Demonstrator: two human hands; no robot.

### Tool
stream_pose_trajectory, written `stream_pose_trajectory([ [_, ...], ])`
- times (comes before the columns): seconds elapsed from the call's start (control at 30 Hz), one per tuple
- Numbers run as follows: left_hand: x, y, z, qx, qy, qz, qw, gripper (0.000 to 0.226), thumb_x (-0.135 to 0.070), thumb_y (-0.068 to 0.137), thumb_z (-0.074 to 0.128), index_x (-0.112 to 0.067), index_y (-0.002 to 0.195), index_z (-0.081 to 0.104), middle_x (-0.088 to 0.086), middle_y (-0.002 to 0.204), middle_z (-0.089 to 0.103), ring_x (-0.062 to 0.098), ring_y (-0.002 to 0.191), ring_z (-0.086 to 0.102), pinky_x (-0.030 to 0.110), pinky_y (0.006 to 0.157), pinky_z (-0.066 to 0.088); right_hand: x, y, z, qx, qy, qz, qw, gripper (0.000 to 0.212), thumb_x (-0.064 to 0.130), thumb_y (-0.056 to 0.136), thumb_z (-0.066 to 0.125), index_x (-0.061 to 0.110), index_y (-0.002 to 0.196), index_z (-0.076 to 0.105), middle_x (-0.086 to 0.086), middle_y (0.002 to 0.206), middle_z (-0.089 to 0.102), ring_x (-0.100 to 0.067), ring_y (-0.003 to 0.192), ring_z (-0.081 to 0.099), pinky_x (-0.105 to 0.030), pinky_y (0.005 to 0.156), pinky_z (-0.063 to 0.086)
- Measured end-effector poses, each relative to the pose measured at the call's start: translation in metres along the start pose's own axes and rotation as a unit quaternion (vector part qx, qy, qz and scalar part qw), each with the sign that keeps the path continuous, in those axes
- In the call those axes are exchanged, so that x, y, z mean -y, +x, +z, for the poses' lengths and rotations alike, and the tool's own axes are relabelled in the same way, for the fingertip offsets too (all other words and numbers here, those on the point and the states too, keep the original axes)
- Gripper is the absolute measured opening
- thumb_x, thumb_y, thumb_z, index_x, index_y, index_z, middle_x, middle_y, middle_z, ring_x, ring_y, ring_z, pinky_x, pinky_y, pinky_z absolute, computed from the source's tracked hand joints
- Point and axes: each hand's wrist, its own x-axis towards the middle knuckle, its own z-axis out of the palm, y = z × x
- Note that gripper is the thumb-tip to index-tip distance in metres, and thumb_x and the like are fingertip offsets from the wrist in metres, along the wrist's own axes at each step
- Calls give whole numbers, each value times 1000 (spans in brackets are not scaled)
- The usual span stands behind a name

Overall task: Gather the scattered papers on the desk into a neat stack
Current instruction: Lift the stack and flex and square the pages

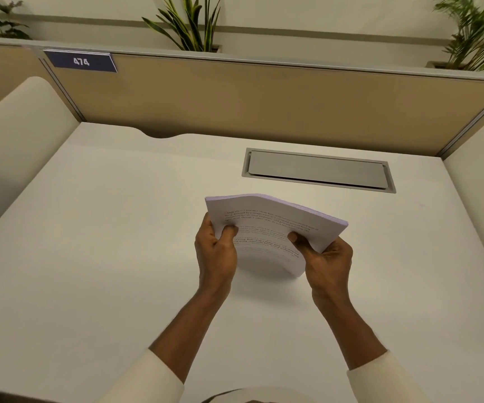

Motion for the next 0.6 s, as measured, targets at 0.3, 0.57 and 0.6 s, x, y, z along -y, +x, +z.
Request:
stream_pose_trajectory([
  [0.3, 1, -3, 0, 1, 3, -33, 999, 34, -18, 86, 58, -35, 108, 76, -14, 99, 81, 11, 94, 72, 33, 78, 58, -4, -1, -1, 2, -12, 20, 1000, 45, 7, 84, 91, 51, 89, 84, 16, 94, 85, -5, 88, 80, -18, 74, 63],
  [0.57, 1, -4, 1, 1, 7, -36, 999, 39, -16, 83, 58, -24, 117, 74, -3, 108, 82, 26, 102, 72, 36, 77, 58, -3, 0, 1, 13, -15, 27, 999, 41, 11, 83, 91, 50, 93, 84, 16, 97, 85, -7, 89, 80, -17, 73, 62],
  [0.6, 1, -3, 1, 1, 3, -38, 999, 38, -15, 83, 57, -24, 115, 74, -3, 107, 81, 25, 100, 72, 36, 76, 58, -4, 1, 1, 10, -15, 26, 999, 41, 11, 83, 91, 50, 93, 84, 16, 96, 85, -6, 89, 80, -16, 72, 62],
])
